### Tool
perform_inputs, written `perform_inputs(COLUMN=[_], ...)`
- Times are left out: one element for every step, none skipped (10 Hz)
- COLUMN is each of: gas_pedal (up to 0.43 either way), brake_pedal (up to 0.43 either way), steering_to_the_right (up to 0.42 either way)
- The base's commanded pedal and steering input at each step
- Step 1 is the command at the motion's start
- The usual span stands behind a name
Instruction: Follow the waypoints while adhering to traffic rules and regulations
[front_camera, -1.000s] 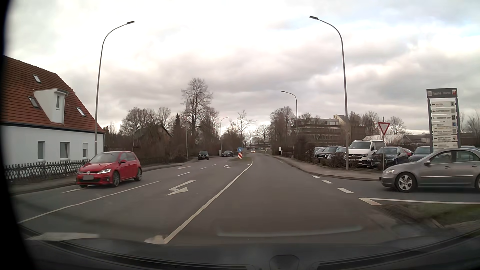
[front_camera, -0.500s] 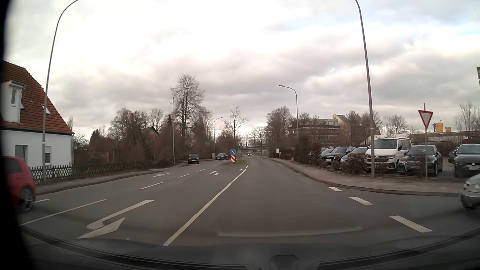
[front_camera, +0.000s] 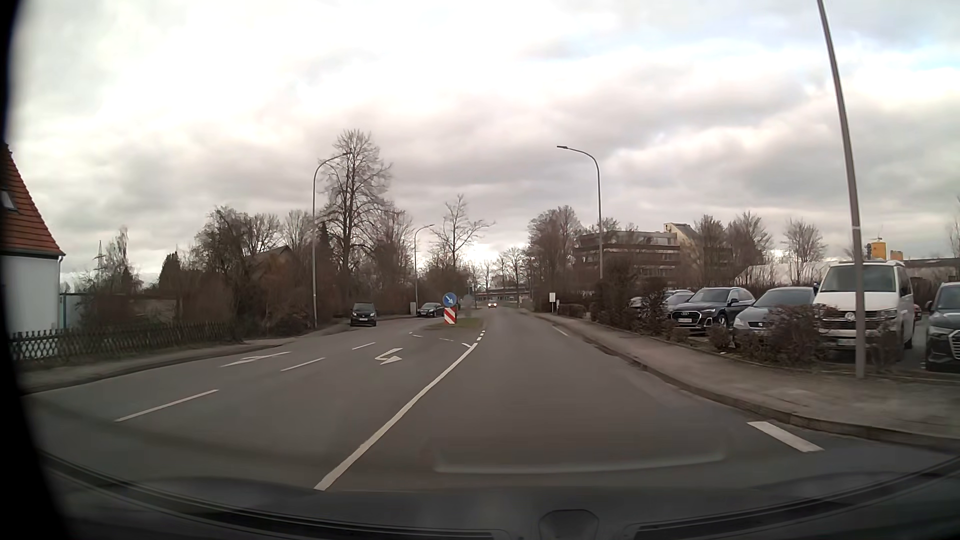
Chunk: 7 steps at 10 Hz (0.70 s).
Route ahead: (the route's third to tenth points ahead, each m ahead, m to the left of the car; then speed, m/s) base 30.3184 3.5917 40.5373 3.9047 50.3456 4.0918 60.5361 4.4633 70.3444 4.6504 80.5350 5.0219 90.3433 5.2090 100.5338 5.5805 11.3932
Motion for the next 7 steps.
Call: perform_inputs(gas_pedal=[0.311,0.299,0.287,0.28,0.28,0.28,0.28], brake_pedal=[0.0,0.0,0.0,0.0,0.0,0.0,0.0], steering_to_the_right=[0.003,0.003,0.0,-0.001,-0.001,0.0,-0.001])
